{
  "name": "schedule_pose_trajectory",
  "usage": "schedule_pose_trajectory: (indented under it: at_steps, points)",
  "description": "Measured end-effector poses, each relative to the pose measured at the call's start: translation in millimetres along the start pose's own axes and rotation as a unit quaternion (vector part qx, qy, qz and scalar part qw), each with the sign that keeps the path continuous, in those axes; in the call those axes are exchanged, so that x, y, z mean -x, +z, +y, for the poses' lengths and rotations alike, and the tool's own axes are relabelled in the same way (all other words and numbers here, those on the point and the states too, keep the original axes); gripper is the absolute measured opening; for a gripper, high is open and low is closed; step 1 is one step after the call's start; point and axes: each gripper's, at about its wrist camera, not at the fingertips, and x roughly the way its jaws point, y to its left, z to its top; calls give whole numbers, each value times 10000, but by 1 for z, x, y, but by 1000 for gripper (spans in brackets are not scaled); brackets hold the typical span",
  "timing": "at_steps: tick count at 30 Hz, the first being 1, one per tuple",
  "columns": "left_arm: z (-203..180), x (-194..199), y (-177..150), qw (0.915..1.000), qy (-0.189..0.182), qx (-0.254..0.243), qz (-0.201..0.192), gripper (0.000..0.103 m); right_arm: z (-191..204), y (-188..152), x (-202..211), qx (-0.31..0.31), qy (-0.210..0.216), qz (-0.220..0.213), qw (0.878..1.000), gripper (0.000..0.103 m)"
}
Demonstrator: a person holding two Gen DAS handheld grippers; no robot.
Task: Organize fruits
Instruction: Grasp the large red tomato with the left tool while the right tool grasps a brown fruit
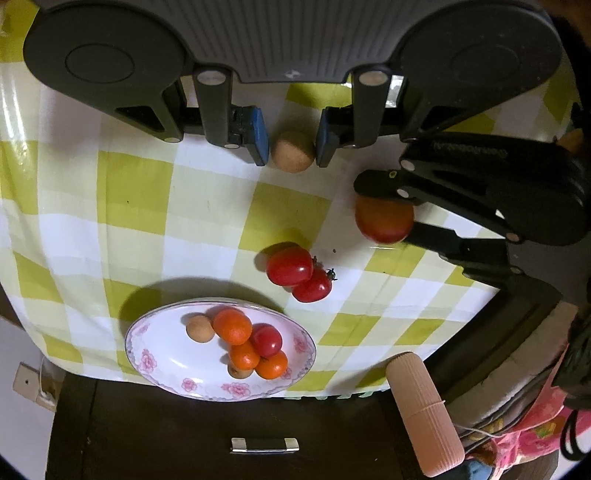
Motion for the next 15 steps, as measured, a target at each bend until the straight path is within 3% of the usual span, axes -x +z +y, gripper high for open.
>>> schedule_pose_trajectory:
  at_steps: [15]
  points:
    - [1, 4, 0, 9999, 23, 88, -75, 51, -4, 1, 6, -172, -112, -36, 9998, 25]
